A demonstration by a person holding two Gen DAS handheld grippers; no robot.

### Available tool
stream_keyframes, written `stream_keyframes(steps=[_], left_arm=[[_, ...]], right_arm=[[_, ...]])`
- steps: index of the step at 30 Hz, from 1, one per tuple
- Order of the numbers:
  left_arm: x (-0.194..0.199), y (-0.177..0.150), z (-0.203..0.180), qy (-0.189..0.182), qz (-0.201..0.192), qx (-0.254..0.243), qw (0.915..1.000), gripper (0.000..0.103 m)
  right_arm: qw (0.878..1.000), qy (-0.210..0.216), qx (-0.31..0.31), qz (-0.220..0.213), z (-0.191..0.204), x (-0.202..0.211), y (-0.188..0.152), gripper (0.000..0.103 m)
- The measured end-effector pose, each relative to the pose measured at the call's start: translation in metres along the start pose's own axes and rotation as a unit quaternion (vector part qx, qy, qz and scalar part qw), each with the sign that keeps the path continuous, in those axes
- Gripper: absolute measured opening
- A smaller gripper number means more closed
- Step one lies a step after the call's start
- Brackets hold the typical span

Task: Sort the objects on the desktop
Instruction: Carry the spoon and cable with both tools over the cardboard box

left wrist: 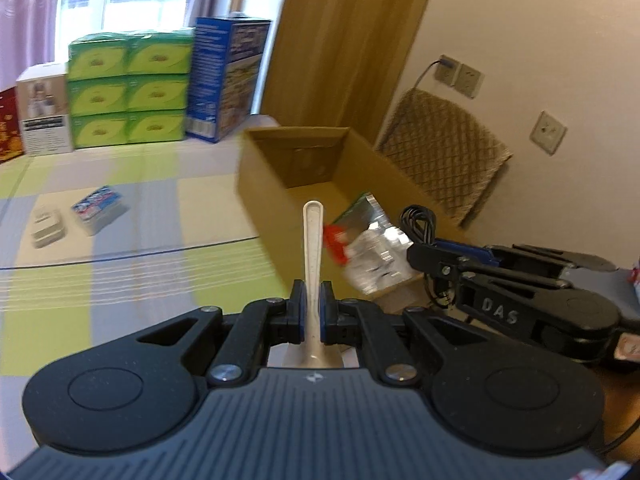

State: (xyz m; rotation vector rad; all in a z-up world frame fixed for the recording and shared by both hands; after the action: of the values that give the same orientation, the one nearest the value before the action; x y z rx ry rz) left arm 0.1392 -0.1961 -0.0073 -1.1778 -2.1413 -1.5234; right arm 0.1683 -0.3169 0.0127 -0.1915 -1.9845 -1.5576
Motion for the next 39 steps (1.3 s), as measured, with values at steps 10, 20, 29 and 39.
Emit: stream_keyframes(steps=[10,20,29,39], left_arm=[[-0.049,0.013,-0.052,-0.028,0.019,0.007,0.9994,0.003],[-0.088,0.026,-0.063,-0.028,0.027,0.023,0.999,0.003],[-0.117,0.052,-0.063,-0.026,0.019,0.04,0.9987,0.003],[-0.15,0.076,-0.052,-0.02,0.021,0.064,0.9976,0.027]], right_arm=[[0.999,-0.034,0.012,0.019,-0.067,-0.008,-0.005,0.014],[0.999,-0.032,0.014,0.035,-0.102,-0.031,-0.005,0.014],[0.998,-0.024,0.024,0.045,-0.116,-0.06,0.002,0.014],[0.998,-0.018,0.029,0.061,-0.127,-0.094,0.01,0.014]])
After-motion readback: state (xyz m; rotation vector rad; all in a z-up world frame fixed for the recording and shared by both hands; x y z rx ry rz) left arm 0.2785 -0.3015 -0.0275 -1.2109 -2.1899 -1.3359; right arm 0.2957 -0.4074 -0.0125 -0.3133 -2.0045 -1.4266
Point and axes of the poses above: each gripper's, at about its wrist camera, not at the fingertips, and x roughly against the way its jaws point, z to its left, y to its top, the point moved 7 cm from there along -x, roughly the way its jaws point, and after that the axes turned 13 degrees about x, right-handed, at the moved point
